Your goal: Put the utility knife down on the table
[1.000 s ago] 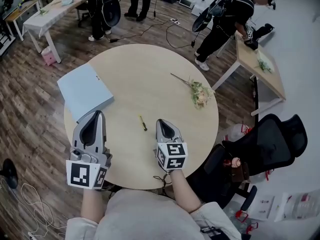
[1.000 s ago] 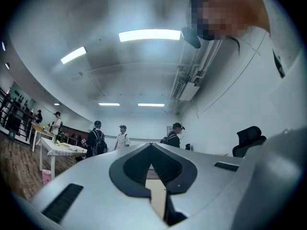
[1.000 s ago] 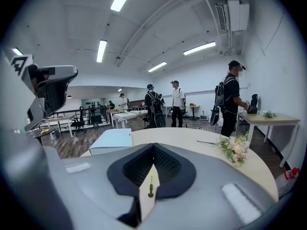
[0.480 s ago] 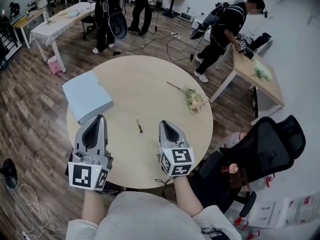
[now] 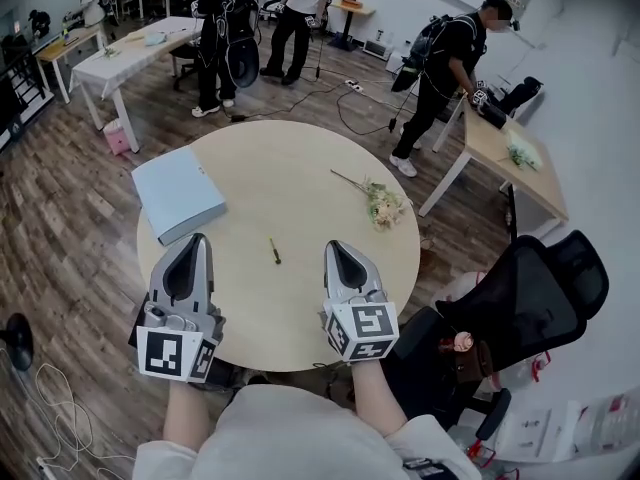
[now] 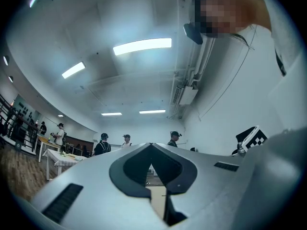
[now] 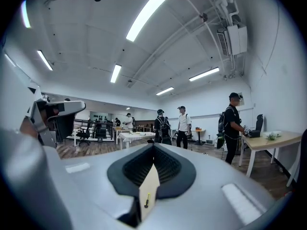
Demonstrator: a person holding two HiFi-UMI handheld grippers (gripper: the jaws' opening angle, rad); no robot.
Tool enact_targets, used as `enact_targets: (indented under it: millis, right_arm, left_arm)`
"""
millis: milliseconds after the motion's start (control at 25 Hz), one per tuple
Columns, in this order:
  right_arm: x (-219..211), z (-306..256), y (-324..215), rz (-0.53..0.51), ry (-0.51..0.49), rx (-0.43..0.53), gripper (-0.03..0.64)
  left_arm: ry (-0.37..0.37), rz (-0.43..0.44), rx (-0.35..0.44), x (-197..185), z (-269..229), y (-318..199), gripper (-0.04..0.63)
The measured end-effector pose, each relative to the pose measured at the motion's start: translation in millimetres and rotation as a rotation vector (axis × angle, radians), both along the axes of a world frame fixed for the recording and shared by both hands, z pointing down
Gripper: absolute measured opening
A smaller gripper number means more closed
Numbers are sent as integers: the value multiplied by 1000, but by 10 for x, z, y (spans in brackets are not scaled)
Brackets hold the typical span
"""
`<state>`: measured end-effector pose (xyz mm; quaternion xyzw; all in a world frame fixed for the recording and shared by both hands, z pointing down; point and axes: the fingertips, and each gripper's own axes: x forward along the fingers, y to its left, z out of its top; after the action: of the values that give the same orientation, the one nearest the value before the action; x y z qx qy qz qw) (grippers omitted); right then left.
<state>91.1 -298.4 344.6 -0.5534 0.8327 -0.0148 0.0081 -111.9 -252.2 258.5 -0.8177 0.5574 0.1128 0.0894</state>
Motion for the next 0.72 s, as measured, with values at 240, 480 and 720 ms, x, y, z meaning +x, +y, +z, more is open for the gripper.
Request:
enact_targets:
  millis: [240,480,720]
  right_arm:
    - [79,-225,229,-2,-12,50,11]
    - [190,-356,477,1,-27,87,11]
    - [238,-436,662,18,-26,116,11]
  left_arm:
    - [-6,-8,27,48,-107,216,8]
    - [-8,-15,43,114,-145,455,8]
    - [-5,-19,52,119,-178,616,8]
